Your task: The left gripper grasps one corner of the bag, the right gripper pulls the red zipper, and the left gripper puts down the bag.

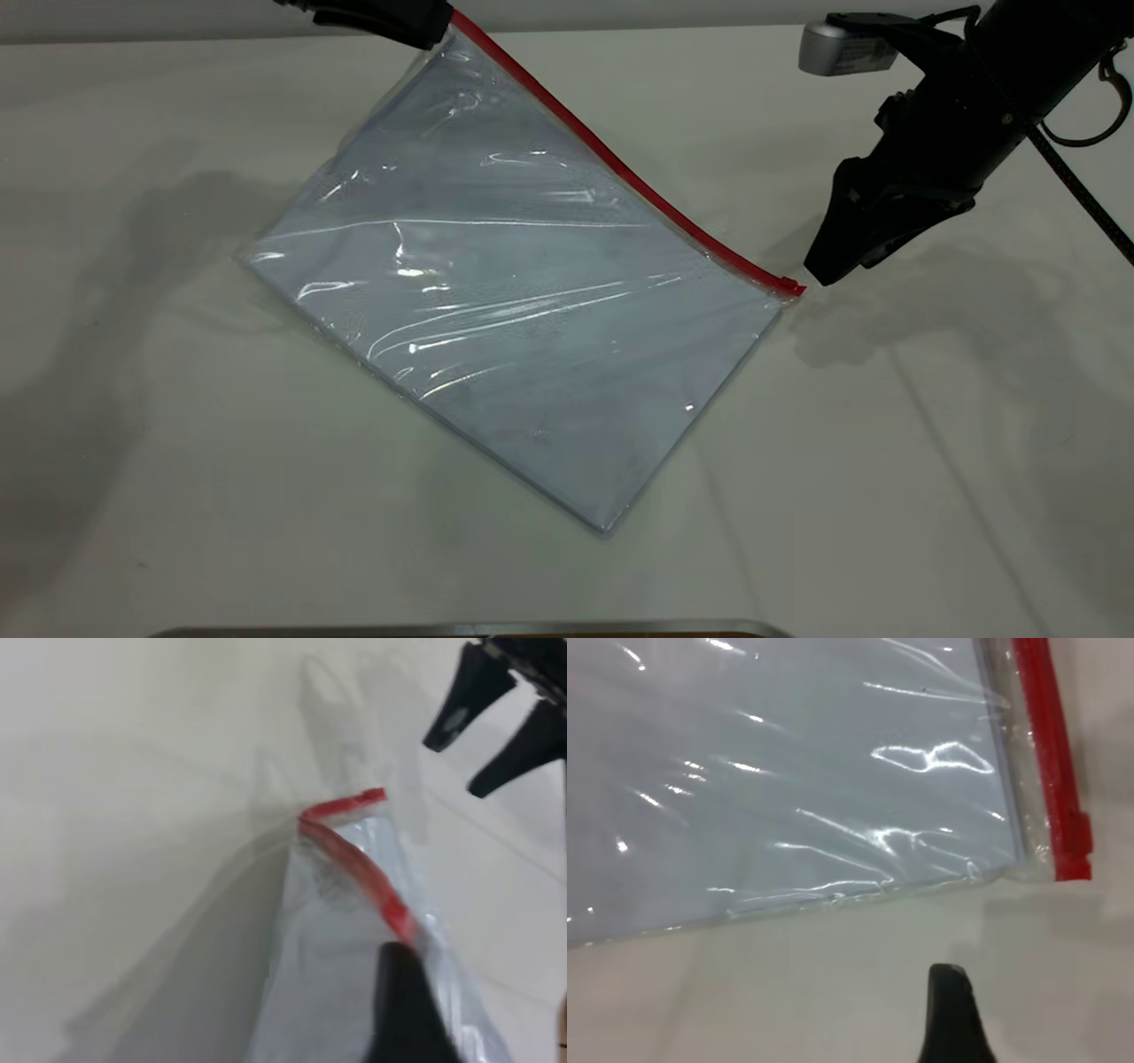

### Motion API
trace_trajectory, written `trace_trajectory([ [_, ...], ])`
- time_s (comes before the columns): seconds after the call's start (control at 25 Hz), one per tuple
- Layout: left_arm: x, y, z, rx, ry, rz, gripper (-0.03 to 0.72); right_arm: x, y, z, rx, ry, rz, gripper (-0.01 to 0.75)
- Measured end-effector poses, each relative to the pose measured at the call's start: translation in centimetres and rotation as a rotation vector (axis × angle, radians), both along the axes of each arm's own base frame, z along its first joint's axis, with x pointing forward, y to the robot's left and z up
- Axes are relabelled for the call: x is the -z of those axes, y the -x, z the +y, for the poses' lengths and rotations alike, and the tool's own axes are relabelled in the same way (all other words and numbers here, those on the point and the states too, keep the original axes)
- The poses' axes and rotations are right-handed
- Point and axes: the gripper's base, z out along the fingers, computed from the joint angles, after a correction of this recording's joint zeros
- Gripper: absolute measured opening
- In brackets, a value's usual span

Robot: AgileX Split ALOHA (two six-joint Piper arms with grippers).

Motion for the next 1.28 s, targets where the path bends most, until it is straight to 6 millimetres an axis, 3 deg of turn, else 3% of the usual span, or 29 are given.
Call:
trace_trajectory([
  [0.12,0.3,-0.3,0.4,-0.023,-0.081,-0.003,0.605,-1.3,-0.7,-0.1,0.013,0.014,-0.067,0.549],
  [0.32,-0.7,-1.6,1.7,-0.09,-0.304,0.052,0.614,-7.1,-2.1,-0.2,0.037,0.017,-0.26,0.55],
  [0.52,-4.9,-3.1,3.2,-0.261,-0.508,0.17,0.583,-14.5,-1.6,-0.2,0.066,-0.023,-0.416,0.551],
  [0.64,-8.2,-4.5,4.3,-0.45,-0.604,0.134,0.56,-19.6,-0.4,-0.4,0.102,-0.065,-0.502,0.551],
  [0.76,-11.4,-4.7,5.6,-0.611,-0.683,0.089,0.538,-24.5,1.6,-0.9,0.118,-0.109,-0.57,0.551],
  [0.96,-16.5,-3.5,6.4,-0.717,-0.709,0.007,0.518,-30.2,5.5,-2.2,0.142,-0.164,-0.623,0.551],
  [1.12,-21.7,-0.7,6.7,-0.746,-0.681,-0.06,0.518,-34.8,9.8,-3.3,0.17,-0.212,-0.667,0.551],
  [1.28,-26.5,3.9,7.3,-0.773,-0.687,-0.119,0.518,-38.2,15.2,-3.4,0.134,-0.238,-0.69,0.551],
])
